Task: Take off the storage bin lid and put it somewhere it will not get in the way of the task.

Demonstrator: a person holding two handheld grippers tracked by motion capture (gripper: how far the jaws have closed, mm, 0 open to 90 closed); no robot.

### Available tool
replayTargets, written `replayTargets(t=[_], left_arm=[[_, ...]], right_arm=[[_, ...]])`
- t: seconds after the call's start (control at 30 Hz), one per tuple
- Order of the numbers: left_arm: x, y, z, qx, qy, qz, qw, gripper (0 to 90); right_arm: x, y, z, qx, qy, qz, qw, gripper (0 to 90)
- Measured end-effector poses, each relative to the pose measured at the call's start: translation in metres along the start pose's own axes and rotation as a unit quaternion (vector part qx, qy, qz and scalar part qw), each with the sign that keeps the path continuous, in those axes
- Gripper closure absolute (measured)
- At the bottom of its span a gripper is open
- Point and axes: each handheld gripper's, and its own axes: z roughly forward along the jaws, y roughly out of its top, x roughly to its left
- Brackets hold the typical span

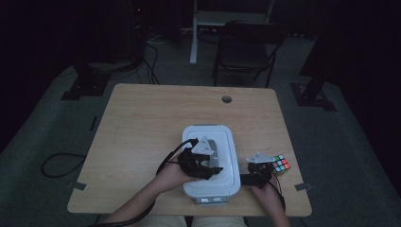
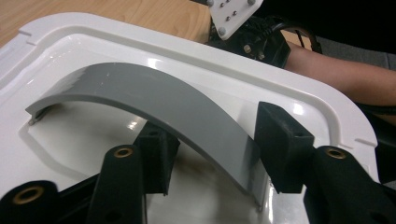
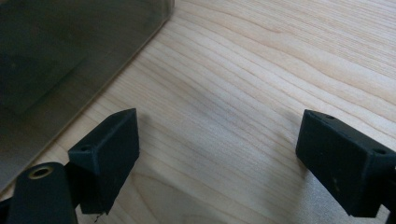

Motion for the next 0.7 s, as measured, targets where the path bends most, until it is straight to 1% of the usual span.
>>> replayTargets(t=[0.1, 0.2, 0.3, 0.4, 0.5, 0.53, 0.57, 0.6, 0.63, 0.7], left_arm=[[-0.005, 0.002, 0.001, 0.001, 0.004, 0.008, 1.0000, 57.2], [-0.005, 0.001, 0.000, -0.003, 0.003, 0.006, 1.0000, 59.9], [-0.005, 0.000, -0.001, -0.006, 0.001, 0.004, 1.0000, 61.3], [-0.007, 0.001, -0.004, -0.006, 0.006, 0.005, 1.0000, 61.9], [-0.007, 0.001, -0.007, -0.009, 0.004, 0.004, 0.9999, 62.3], [-0.007, 0.002, -0.009, -0.011, 0.001, 0.002, 0.9999, 62.9], [-0.007, 0.002, -0.010, -0.014, 0.000, 0.004, 0.9999, 63.6], [-0.008, 0.002, -0.012, -0.021, -0.002, 0.001, 0.9998, 64.2], [-0.007, 0.003, -0.015, -0.024, -0.012, -0.003, 0.9996, 65.7], [-0.007, 0.003, -0.019, -0.035, -0.023, -0.008, 0.9991, 69.0]], right_arm=[[0.000, 0.000, 0.000, 0.000, 0.000, 0.000, 1.0000, 13.2], [0.000, 0.000, 0.000, 0.000, 0.000, 0.000, 1.0000, 13.2], [0.000, 0.000, 0.000, 0.000, 0.000, 0.001, 1.0000, 13.2], [0.000, 0.000, 0.000, 0.000, 0.000, 0.001, 1.0000, 13.2], [0.000, 0.000, 0.000, -0.001, 0.000, -0.001, 1.0000, 13.2], [0.000, 0.000, 0.000, -0.001, 0.000, -0.001, 1.0000, 13.2], [0.000, 0.000, 0.000, -0.001, 0.000, 0.000, 1.0000, 13.2], [0.000, 0.000, 0.000, -0.001, 0.000, 0.000, 1.0000, 13.2], [0.000, 0.000, 0.000, -0.001, 0.000, -0.001, 1.0000, 13.2], [0.000, 0.000, 0.000, -0.001, 0.000, -0.001, 1.0000, 13.2]])
